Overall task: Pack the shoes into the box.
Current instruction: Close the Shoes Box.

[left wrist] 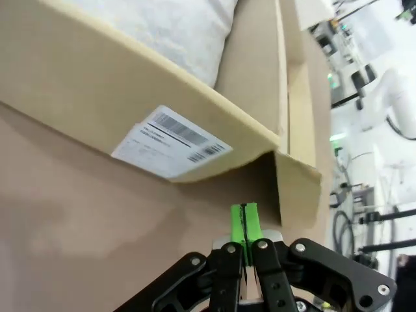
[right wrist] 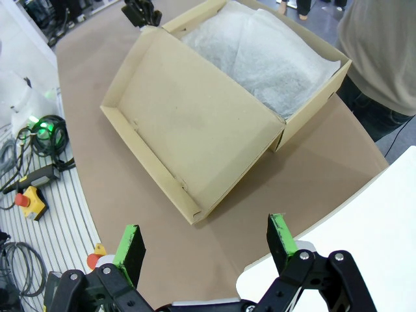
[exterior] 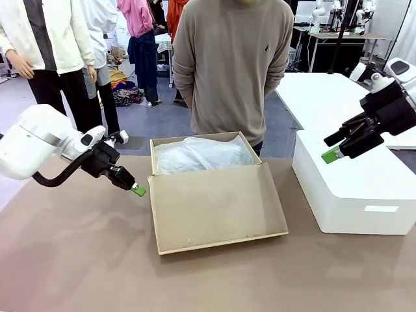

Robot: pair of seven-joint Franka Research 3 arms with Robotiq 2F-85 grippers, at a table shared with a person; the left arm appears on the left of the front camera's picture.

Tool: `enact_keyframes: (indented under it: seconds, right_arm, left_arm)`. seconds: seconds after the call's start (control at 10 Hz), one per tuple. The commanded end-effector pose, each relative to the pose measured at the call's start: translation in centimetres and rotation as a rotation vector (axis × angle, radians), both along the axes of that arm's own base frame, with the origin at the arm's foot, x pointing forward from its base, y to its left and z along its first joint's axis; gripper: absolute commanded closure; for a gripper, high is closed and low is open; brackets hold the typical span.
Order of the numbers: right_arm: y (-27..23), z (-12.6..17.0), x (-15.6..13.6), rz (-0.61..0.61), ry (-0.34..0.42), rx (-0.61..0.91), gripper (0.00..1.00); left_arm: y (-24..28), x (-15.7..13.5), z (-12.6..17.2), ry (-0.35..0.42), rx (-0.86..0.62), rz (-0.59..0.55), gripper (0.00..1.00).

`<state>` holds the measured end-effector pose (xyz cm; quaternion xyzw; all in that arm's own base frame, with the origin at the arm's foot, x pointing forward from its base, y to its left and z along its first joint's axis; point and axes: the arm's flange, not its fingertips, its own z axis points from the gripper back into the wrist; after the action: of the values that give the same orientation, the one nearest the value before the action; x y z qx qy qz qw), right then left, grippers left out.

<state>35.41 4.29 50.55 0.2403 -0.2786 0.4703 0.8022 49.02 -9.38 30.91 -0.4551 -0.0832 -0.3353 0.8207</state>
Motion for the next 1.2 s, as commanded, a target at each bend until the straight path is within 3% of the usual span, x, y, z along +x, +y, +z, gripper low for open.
enact_keyframes:
  seconds: [0.0,0.2,0.5,0.9,1.1]
  right_arm:
    - [0.0,-0.1,0.3,0.019,-0.02,0.028,0.0]
    - [0.0,-0.1,0.3,0.019,-0.02,0.028,0.0]
    - [0.0,-0.1,0.3,0.019,-0.02,0.028,0.0]
    - [0.0,-0.1,0.3,0.019,-0.02,0.028,0.0]
    - [0.0,-0.1,0.3,0.019,-0.02,0.028,0.0]
  left_arm:
    - [-0.2,-2.8,0.7,-0.024,0.041,-0.003,1.0]
    - [-0.1,-4.8,0.6,-0.021,0.072,-0.025,1.0]
    - [-0.7,-6.7,0.1,-0.092,0.131,-0.011,1.0]
    - [-1.5,-7.4,-1.1,-0.11,0.223,-0.007,1.0]
    - [-1.1,-6.8,-1.0,-0.078,0.154,-0.013,1.0]
